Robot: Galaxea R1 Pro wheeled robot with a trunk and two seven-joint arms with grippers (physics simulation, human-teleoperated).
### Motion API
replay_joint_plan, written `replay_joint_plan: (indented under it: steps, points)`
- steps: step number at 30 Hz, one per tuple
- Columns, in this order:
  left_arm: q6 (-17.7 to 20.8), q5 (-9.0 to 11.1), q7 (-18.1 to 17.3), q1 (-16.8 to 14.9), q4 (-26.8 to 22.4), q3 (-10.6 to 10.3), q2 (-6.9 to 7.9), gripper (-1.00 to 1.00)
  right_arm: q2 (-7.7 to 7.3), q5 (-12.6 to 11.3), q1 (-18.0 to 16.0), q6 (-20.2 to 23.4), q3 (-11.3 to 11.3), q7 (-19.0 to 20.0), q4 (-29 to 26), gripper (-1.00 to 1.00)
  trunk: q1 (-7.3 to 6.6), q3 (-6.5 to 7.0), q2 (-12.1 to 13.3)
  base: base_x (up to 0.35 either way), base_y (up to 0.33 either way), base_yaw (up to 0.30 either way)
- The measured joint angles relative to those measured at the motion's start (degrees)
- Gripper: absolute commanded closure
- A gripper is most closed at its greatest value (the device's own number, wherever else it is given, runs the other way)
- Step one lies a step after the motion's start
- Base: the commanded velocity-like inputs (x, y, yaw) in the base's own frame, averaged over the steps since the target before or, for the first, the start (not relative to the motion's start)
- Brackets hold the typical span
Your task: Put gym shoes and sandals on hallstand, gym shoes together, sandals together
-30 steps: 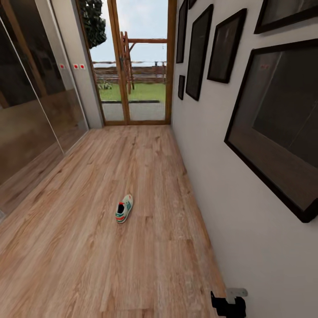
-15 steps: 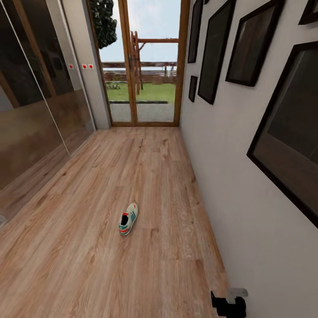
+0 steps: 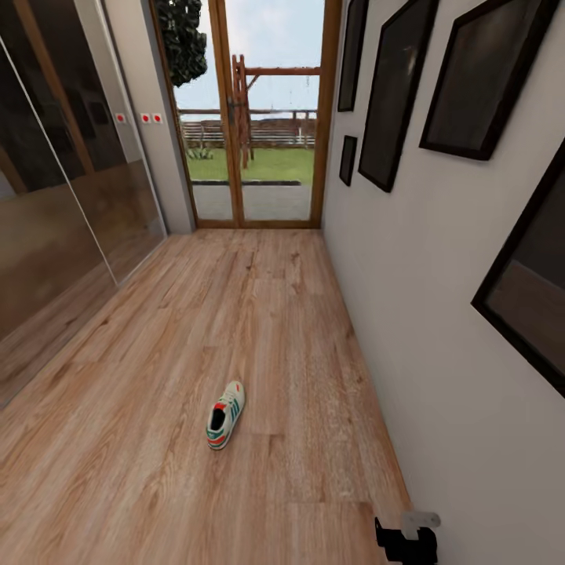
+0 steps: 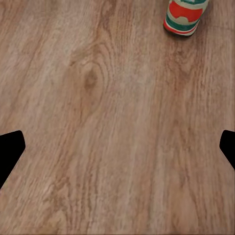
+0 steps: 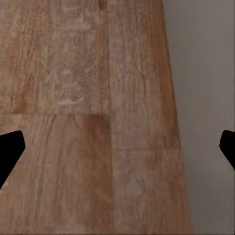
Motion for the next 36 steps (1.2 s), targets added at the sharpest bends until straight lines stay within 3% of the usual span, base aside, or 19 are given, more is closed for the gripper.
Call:
replay_joint_plan:
  steps: [18, 36]
  points:
    - [0.0, -0.1, 0.0, 0.0, 0.0, 0.0, -0.02, -1.00, 0.00, 0.0, 0.0, 0.0, 0.0, 0.1, 0.0, -1.00, 0.00, 0.00, 0.0, 0.318, 0.144, -0.003]
    - [0.0, 0.0, 0.0, 0.0, 0.0, 0.0, 0.00, -1.00, 0.00, 0.0, 0.0, 0.0, 0.0, 0.1, 0.0, -1.00, 0.03, 0.00, 0.0, 0.226, 0.147, -0.106]
